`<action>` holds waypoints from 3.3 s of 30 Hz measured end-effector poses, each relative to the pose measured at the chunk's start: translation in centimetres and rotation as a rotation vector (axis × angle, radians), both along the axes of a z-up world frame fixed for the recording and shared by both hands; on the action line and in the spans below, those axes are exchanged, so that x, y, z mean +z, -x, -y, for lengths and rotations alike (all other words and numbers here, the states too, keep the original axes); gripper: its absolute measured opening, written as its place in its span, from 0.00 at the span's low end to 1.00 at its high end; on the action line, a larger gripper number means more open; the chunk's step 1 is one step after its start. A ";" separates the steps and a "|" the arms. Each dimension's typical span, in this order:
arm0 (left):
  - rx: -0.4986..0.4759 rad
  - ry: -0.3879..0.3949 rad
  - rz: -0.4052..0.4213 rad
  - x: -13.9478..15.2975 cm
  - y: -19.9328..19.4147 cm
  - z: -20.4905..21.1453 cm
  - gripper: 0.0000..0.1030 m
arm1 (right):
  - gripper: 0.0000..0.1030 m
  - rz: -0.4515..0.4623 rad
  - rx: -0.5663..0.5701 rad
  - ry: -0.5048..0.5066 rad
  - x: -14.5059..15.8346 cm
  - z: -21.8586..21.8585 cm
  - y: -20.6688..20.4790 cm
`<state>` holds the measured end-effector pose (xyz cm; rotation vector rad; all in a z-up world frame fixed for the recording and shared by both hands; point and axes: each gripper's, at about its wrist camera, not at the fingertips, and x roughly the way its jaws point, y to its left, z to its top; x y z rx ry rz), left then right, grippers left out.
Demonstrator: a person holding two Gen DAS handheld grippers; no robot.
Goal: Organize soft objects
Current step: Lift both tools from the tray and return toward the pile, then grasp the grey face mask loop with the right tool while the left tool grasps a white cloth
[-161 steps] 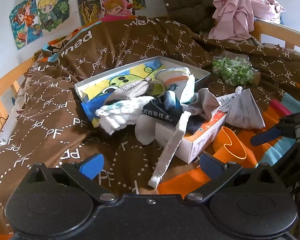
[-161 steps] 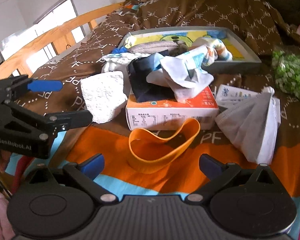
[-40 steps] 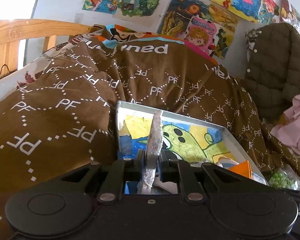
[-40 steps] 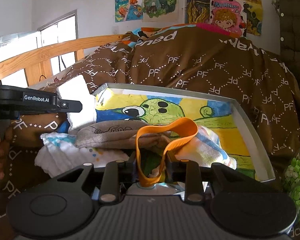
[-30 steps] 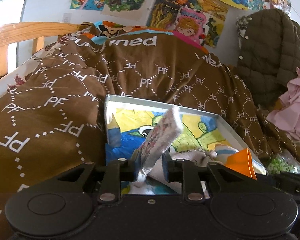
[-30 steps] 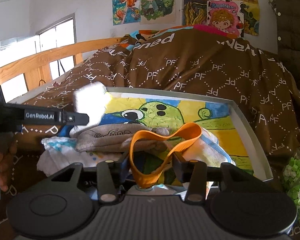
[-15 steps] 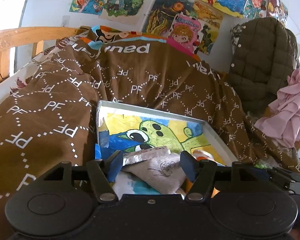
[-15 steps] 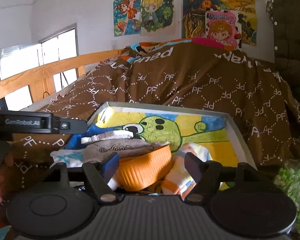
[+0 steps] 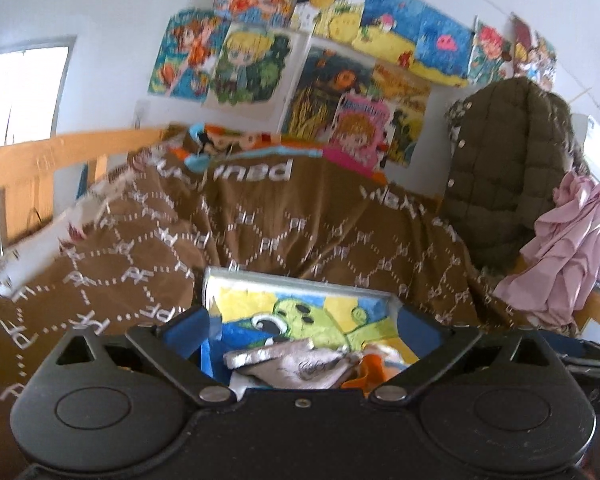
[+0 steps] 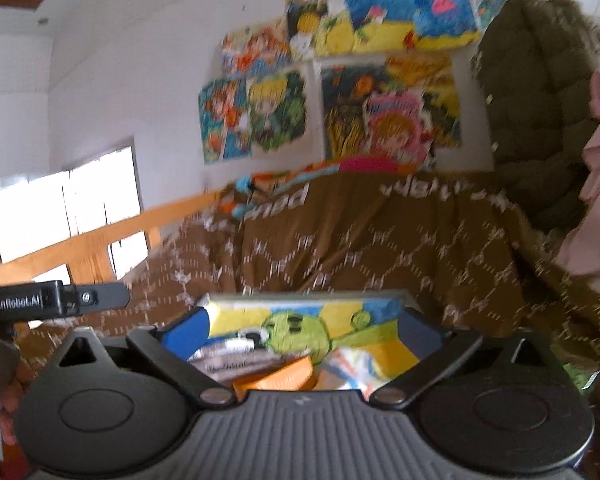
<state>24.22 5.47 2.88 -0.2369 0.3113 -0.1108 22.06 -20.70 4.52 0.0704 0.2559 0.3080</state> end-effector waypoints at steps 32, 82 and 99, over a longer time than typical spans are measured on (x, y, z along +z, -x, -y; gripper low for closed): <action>-0.209 -0.020 -0.061 -2.9 14.7 7.8 0.99 | 1.00 -0.088 -0.237 -0.074 0.4 7.1 13.6; -0.313 -0.293 0.020 -9.9 6.9 11.9 0.74 | 0.88 -0.775 -0.200 -0.184 -9.8 8.4 -0.2; -0.358 -0.361 0.010 -11.8 5.2 13.5 0.25 | 0.44 -0.808 -0.182 -0.166 -10.8 7.4 -0.4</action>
